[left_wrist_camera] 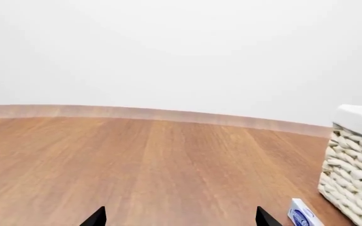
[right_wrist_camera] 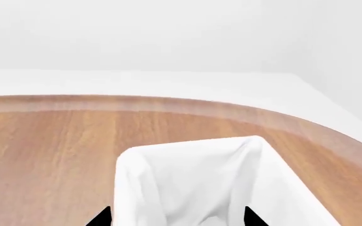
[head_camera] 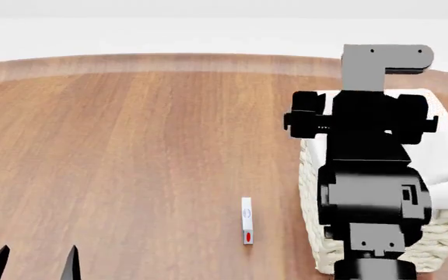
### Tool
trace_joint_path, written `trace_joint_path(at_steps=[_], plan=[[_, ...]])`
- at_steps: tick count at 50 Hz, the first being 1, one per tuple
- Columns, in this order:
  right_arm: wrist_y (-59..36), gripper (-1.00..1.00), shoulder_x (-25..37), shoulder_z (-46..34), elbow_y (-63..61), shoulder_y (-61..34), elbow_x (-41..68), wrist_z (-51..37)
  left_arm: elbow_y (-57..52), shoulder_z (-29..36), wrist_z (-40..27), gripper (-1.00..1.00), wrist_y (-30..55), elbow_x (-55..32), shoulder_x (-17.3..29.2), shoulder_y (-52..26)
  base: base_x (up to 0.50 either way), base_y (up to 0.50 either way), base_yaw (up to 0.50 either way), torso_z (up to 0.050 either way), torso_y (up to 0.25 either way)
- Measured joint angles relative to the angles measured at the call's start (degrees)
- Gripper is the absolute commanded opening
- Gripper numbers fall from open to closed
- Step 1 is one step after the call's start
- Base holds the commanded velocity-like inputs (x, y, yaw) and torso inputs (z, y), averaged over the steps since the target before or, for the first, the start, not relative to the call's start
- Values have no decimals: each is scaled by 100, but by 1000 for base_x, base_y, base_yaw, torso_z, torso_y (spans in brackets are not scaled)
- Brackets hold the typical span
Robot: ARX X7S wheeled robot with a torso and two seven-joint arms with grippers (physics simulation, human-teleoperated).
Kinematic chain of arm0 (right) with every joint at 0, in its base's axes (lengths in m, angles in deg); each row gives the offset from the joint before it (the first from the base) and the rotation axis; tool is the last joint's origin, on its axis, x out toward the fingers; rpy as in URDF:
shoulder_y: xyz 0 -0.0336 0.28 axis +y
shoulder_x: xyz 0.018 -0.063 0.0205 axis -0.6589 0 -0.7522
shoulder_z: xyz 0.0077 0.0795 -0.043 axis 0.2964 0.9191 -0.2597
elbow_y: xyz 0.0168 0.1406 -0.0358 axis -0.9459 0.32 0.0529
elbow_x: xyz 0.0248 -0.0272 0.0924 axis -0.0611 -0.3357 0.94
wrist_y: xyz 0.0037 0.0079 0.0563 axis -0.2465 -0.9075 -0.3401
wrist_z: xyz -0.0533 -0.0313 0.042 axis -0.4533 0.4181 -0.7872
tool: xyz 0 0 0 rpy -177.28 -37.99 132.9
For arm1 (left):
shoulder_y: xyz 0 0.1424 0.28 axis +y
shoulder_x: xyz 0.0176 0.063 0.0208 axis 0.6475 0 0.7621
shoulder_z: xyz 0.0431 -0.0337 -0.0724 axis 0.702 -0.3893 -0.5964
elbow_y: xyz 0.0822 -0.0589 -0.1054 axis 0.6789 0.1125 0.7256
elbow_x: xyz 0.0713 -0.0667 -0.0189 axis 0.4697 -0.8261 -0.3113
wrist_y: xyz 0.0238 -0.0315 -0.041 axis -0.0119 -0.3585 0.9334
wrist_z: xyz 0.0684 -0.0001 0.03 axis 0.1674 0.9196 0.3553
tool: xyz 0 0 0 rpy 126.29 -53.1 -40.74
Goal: Pick up the tomato sauce, and put it in the basket.
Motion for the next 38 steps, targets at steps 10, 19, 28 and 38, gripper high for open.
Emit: trace_joint_path(at_steps=[10, 19, 28, 38], plan=[[-551, 100, -238, -222, -2611, 1450, 14, -246, 53, 7, -11, 100, -23, -2, 3, -14, 0, 0, 0, 0, 0], [-490, 100, -368, -573, -4165, 2801, 112, -641, 105, 17, -12, 100, -50, -10, -2, -30, 0, 0, 0, 0, 0], [352, 100, -340, -1181, -4658, 4049, -194, -1400, 90, 23, -15, 100, -73, -31, 12, -9, 0, 0, 0, 0, 0], [1279, 100, -267, -1645, -4592, 5049, -253, -1846, 98, 33, -11, 100, -113, -49, 18, 15, 0, 0, 0, 0, 0]])
